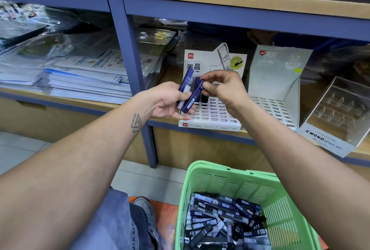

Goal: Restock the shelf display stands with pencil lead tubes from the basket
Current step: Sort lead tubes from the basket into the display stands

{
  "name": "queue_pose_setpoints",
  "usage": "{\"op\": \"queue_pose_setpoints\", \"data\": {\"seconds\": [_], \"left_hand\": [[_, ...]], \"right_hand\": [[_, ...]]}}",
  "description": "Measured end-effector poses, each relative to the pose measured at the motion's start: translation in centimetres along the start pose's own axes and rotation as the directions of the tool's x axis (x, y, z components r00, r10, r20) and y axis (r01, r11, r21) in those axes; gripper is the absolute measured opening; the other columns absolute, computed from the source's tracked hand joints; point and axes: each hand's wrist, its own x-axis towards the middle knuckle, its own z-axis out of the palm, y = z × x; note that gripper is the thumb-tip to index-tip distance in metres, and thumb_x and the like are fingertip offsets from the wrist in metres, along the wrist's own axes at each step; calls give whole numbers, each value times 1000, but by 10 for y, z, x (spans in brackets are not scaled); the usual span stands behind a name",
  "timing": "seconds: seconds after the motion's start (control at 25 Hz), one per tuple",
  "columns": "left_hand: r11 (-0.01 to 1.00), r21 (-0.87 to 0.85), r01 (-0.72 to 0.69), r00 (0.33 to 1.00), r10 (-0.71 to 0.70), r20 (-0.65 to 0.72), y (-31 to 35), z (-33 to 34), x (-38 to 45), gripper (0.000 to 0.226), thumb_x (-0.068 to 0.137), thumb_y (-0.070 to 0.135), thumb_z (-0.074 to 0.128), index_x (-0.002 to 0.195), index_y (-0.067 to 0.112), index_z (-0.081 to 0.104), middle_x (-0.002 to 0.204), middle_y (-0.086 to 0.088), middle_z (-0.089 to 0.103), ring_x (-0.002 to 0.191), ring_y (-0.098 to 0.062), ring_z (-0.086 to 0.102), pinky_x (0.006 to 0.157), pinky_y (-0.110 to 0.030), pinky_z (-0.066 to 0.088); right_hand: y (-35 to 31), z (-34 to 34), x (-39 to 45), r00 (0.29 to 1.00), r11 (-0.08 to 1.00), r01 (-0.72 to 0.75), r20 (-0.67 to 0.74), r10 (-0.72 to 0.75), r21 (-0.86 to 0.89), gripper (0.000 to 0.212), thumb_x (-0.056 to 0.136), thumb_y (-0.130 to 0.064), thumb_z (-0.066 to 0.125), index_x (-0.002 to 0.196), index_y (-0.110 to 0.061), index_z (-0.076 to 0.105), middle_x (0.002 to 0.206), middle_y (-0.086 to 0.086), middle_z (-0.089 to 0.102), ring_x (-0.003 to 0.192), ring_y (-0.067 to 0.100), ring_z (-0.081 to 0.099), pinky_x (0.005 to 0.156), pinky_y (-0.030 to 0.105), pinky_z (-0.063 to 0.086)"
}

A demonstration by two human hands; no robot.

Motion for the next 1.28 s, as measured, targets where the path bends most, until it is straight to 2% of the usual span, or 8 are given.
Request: {"op": "queue_pose_setpoints", "data": {"seconds": [0.12,0.24,0.4,0.48,0.56,0.64,0.8,1.28], "left_hand": [[997,-52,-52,997,49,-57,0,2,7,19,104,9,53,120,0,58,94,-15,62,81,-23,60,63,-33,56],[989,83,-119,973,132,-187,-2,5,16,24,103,10,57,124,1,60,106,-15,64,95,-25,59,61,-29,52],[952,269,-142,941,215,-263,-4,7,22,19,103,16,56,118,5,61,103,-16,68,87,-28,66,61,-35,60],[874,477,-86,868,300,-394,-6,3,27,16,104,20,51,111,6,57,103,-16,66,85,-29,65,72,-42,59],[812,583,-8,799,356,-484,-9,-1,31,7,102,17,48,105,11,49,94,-9,58,75,-21,55,67,-35,49],[831,557,14,787,334,-519,-14,-1,35,2,98,14,50,98,14,48,85,-4,53,69,-19,49,61,-30,42],[832,554,38,800,307,-515,-20,8,41,31,94,24,68,77,22,41,80,1,52,67,-13,49,50,-28,34],[886,463,22,804,260,-535,-21,11,51,11,93,6,62,102,8,57,97,-12,61,88,-30,61,66,-33,47]], "right_hand": [[-1,1,3,999,998,-49,-5,49,51,20,94,10,60,92,-7,72,104,15,73,92,24,75,75,27,62],[-3,6,4,998,997,-69,-11,70,36,10,91,5,67,97,-3,69,99,15,72,92,24,73,75,28,62],[-6,7,9,996,985,-30,-89,15,-173,15,86,2,76,97,-7,69,92,14,72,83,24,72,73,27,62],[-6,5,14,990,943,53,-107,-93,-328,18,84,-2,78,96,-14,72,86,3,71,79,15,68,72,18,57],[-5,5,15,977,871,136,-81,-197,-473,19,84,-4,78,97,-18,75,80,-10,66,72,4,62,63,5,46],[0,8,14,965,786,187,-39,-259,-589,19,86,-6,76,100,-20,75,85,-10,68,76,7,63,66,11,47],[13,10,16,949,709,234,-3,-316,-666,21,87,-6,74,102,-20,73,96,0,72,91,21,66,83,39,56],[27,12,21,952,736,255,29,-305,-627,16,87,-3,73,99,-14,74,94,2,72,91,22,66,84,45,56]]}}
